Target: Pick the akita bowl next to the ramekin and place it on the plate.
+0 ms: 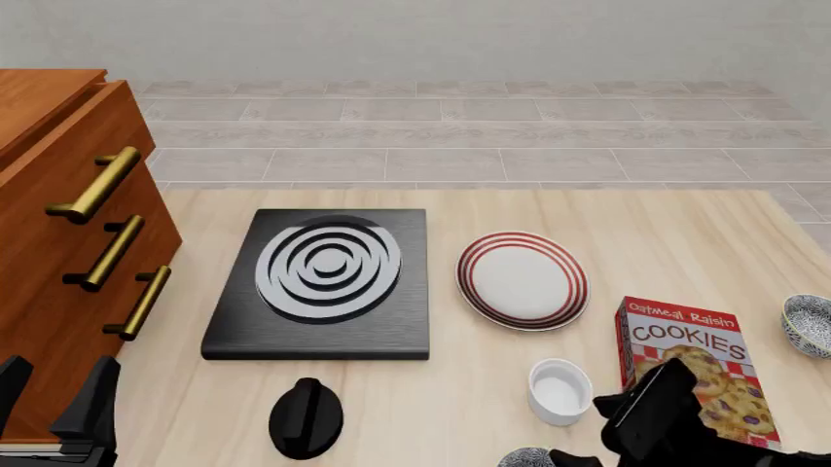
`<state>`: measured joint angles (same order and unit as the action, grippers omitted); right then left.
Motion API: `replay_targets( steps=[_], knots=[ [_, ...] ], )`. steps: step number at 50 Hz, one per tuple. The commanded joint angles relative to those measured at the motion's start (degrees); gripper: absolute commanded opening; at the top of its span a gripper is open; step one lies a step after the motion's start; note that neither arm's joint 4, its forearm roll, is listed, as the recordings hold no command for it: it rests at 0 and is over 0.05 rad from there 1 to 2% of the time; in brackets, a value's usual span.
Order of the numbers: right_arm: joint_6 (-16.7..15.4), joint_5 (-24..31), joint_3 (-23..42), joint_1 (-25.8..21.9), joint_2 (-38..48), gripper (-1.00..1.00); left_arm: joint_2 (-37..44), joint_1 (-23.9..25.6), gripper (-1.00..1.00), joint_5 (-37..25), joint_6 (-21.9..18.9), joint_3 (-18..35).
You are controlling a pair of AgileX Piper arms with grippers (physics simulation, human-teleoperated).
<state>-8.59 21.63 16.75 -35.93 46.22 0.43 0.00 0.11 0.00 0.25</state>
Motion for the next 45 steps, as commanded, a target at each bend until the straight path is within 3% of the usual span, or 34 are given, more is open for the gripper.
replay_targets(
  steps=[1, 45],
  knots=[
    [-0.6, -0.84, -0.48, 0.08, 2.04, 1.0, 0.0, 0.0, 1.0, 0.0, 0.0, 0.0],
    [-1.94, -6.84, -1.59, -1.67, 13.22, 1.0, 0.0, 0.0, 1.0, 0.0, 0.0, 0.0]
  ],
)
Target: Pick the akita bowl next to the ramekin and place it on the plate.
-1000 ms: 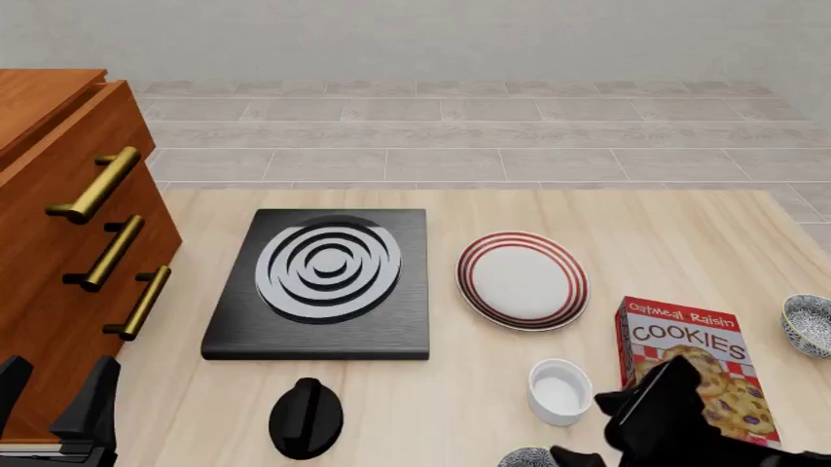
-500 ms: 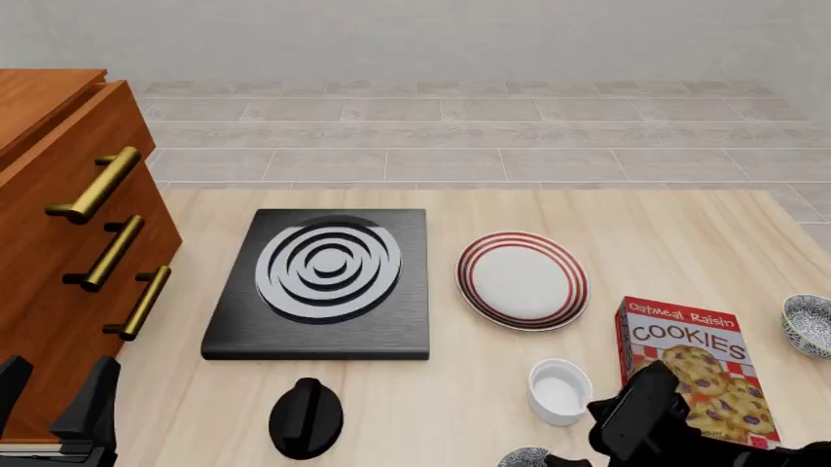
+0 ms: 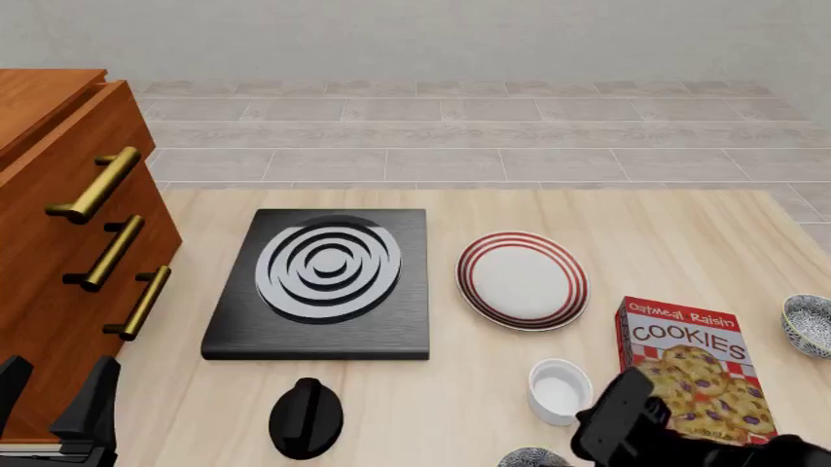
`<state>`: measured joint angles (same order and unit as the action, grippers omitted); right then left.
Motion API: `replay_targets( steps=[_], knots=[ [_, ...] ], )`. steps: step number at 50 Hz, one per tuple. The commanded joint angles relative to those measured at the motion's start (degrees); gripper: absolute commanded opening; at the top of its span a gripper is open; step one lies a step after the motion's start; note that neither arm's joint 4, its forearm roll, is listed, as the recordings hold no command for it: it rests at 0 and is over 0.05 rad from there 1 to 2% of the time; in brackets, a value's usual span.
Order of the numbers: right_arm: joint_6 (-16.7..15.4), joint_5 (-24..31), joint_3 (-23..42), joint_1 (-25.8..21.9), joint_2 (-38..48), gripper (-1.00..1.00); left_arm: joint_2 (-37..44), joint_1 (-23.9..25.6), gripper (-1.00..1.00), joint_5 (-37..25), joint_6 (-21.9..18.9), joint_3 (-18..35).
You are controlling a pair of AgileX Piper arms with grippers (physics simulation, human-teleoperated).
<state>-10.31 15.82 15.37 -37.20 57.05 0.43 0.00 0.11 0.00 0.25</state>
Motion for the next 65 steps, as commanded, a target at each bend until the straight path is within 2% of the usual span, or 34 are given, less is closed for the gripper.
replay_targets(
  steps=[1, 24, 65],
  knots=[
    [-0.25, -1.02, -0.25, -0.42, 2.37, 1.0, 0.0, 0.0, 1.0, 0.0, 0.0, 0.0],
    [-0.98, -2.64, -1.18, 0.12, 4.35, 1.0, 0.0, 0.0, 1.0, 0.0, 0.0, 0.0],
    [1.47, -6.72, -3.94, -1.46, 6.47, 1.0, 0.0, 0.0, 1.0, 0.0, 0.0, 0.0]
  ],
)
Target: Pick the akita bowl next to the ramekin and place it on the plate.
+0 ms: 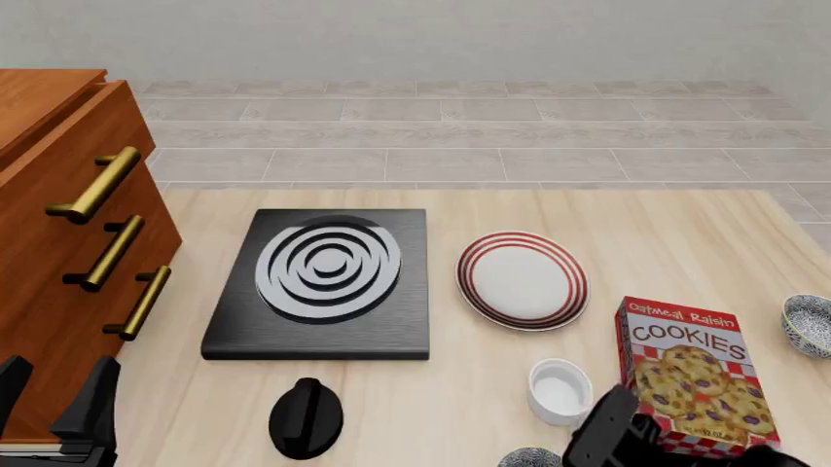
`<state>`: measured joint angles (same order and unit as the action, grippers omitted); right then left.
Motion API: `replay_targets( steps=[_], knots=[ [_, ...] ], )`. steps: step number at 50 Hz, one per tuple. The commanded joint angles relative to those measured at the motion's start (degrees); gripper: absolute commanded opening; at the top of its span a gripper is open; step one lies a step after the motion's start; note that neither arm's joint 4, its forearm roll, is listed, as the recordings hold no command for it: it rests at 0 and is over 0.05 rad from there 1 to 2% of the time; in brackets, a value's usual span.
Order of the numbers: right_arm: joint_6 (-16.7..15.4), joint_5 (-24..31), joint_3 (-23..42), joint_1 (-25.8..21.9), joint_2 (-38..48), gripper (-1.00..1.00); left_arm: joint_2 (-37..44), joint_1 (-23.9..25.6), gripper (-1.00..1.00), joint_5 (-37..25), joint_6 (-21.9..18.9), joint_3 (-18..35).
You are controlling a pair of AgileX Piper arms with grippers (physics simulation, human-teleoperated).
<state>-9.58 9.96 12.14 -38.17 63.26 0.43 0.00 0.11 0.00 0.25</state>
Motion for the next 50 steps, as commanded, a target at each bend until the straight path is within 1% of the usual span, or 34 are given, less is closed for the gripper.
replay_targets(
  steps=[1, 28, 35, 36, 50],
  knots=[
    [0.9, -0.9, -0.69, -0.68, 0.32, 1.0, 0.0, 0.0, 1.0, 0.0, 0.0, 0.0],
    [1.82, -3.58, -1.37, -1.26, 2.67, 1.0, 0.0, 0.0, 1.0, 0.0, 0.0, 0.0],
    [1.75, -3.32, -1.49, -1.05, 2.13, 1.0, 0.0, 0.0, 1.0, 0.0, 0.0, 0.0],
    [1.49, -3.37, -1.41, -0.83, 2.16, -1.0, 0.0, 0.0, 1.0, 0.0, 0.0, 0.0],
    [0.88, -1.87, -0.79, -0.53, 0.57, -1.0, 0.0, 0.0, 1.0, 0.0, 0.0, 0.0]
  ],
)
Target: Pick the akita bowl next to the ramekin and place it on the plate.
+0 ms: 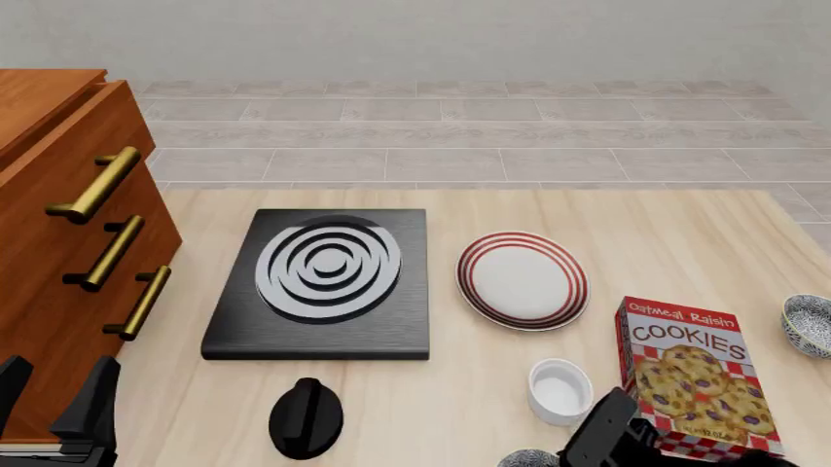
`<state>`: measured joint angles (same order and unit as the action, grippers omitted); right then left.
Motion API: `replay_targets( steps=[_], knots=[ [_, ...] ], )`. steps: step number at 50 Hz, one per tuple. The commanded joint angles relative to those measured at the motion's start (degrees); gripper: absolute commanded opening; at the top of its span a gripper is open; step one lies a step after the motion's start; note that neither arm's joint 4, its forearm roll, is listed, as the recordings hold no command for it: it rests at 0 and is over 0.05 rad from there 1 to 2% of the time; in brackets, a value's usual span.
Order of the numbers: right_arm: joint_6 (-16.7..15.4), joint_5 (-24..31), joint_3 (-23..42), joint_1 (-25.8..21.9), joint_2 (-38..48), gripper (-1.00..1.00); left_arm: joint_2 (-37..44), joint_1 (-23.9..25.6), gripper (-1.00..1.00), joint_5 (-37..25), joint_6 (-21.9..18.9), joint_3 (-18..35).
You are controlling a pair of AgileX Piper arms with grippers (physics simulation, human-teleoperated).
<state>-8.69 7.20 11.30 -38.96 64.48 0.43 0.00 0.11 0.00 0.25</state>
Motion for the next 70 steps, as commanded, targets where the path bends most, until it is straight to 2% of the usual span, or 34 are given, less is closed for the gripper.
replay_targets(
  steps=[1, 17, 37, 43, 44, 46, 48, 52, 54, 55, 58, 64, 70],
  knots=[
    [-0.21, 0.91, 0.08, 0.46, -0.69, -1.0, 0.0, 0.0, 1.0, 0.0, 0.0, 0.0],
    [-0.8, 7.2, 3.68, 0.44, -5.6, -1.0, 0.0, 0.0, 1.0, 0.0, 0.0, 0.0],
    [-0.16, 9.32, 5.04, -0.43, -7.85, -1.0, 0.0, 0.0, 1.0, 0.0, 0.0, 0.0],
    [1.38, 9.79, 5.5, -1.17, -8.41, -1.0, 0.0, 0.0, 1.0, 0.0, 0.0, 0.0],
    [3.58, 10.37, 6.0, -1.97, -9.16, -1.0, 0.0, 0.0, 1.0, 0.0, 0.0, 0.0],
    [3.22, 10.48, 6.16, -1.59, -9.13, -1.0, 0.0, 0.0, 1.0, 0.0, 0.0, 0.0],
    [5.32, 10.93, 6.42, -2.21, -9.81, -1.0, 0.0, 0.0, 1.0, 0.0, 0.0, 0.0],
    [5.84, 11.15, 6.69, -2.29, -10.27, -1.0, 0.0, 0.0, 1.0, 0.0, 0.0, 0.0],
    [7.78, 11.53, 7.14, -2.97, -10.85, -1.0, 0.0, 0.0, 1.0, 0.0, 0.0, 0.0],
    [7.5, 11.51, 7.14, -2.99, -10.81, -1.0, 0.0, 0.0, 1.0, 0.0, 0.0, 0.0],
    [9.52, 11.85, 7.56, -3.83, -11.47, -1.0, 0.0, 0.0, 1.0, 0.0, 0.0, 0.0],
    [10.26, 12.14, 8.01, -3.73, -11.78, -1.0, 0.0, 0.0, 1.0, 0.0, 0.0, 0.0],
    [14.88, 13.38, 9.11, -4.71, -13.85, -1.0, 0.0, 0.0, 1.0, 0.0, 0.0, 0.0]
  ],
)
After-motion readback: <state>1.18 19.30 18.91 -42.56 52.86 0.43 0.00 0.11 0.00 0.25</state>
